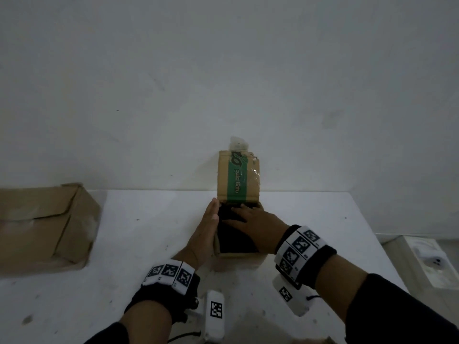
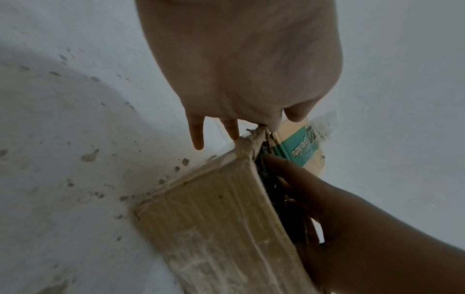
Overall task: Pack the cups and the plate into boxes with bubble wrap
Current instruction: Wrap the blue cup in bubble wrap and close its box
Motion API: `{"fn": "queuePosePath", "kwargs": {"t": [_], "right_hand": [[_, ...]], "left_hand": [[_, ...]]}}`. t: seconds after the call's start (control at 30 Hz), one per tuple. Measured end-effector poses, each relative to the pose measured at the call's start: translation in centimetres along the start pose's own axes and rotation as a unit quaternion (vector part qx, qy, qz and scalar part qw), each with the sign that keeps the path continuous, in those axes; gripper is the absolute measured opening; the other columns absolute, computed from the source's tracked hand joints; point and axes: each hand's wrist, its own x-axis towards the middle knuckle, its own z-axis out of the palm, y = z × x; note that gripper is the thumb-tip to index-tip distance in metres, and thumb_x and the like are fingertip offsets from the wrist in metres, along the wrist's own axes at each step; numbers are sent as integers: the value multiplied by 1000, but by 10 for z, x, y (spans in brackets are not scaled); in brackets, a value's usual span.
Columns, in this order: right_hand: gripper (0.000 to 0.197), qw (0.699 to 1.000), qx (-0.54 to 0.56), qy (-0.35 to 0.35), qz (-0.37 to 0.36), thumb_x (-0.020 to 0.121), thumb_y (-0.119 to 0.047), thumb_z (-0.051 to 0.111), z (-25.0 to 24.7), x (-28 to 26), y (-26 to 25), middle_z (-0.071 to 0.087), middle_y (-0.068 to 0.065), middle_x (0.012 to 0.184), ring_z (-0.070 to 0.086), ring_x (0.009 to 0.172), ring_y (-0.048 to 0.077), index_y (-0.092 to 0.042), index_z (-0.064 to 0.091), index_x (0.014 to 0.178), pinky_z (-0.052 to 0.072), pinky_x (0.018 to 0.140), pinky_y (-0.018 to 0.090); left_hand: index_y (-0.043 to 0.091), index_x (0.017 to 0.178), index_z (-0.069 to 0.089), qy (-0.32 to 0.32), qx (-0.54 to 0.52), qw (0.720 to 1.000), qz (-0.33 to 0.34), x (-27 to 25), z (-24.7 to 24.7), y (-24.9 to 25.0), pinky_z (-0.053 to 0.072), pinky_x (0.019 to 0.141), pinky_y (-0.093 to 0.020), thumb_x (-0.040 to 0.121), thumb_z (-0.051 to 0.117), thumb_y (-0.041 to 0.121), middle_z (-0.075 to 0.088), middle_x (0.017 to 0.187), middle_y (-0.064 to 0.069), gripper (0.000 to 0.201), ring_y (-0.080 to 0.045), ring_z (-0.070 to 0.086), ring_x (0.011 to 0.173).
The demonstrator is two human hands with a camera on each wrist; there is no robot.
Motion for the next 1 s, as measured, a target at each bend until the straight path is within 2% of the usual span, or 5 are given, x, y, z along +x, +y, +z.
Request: {"fn": "queuePosePath", "kwargs": {"t": [0.3,0.43,0.6,0.77,1.0], "right_hand": [[74,969,225,44,93,87,-13,53,7,4,-23,6,13,157,2,144,34,-13,12,149,-1,115,43],[44,942,269,183,88,89,-23,46,8,8,-28,47,7,137,37,130,26,-16,48,132,20,107,30],[46,753,391,461,259,79,-3,59,5,16,7,53,7,115,54,105,22,-9,47,123,48,85,33],[77,596,688,333,245,86,-3,62,-5,16,26,54,9,127,54,109,16,-12,15,145,47,77,15],[31,701,584,374,166,83,11,52,19,-8,25,70,1,96,63,97,19,-10,69,97,47,93,32]], "left_hand": [[20,145,10,-1,2,1000,-13,-2,0,3,12,110,-15,102,22,22,9,147,15,44,-1,11,138],[19,146,11,-7,12,1000,-27,-4,-2,6,13,111,-16,101,18,20,11,147,15,46,1,12,136],[16,146,11,-1,19,999,-36,-8,-1,14,16,110,-9,102,16,18,13,151,10,45,-2,12,138],[31,145,21,-9,-43,996,-80,-15,-2,37,28,107,-22,101,15,37,30,140,17,45,1,26,128],[47,142,20,-2,-163,977,-136,-10,-24,32,25,113,-50,86,14,67,30,149,18,60,-7,31,135]]}}
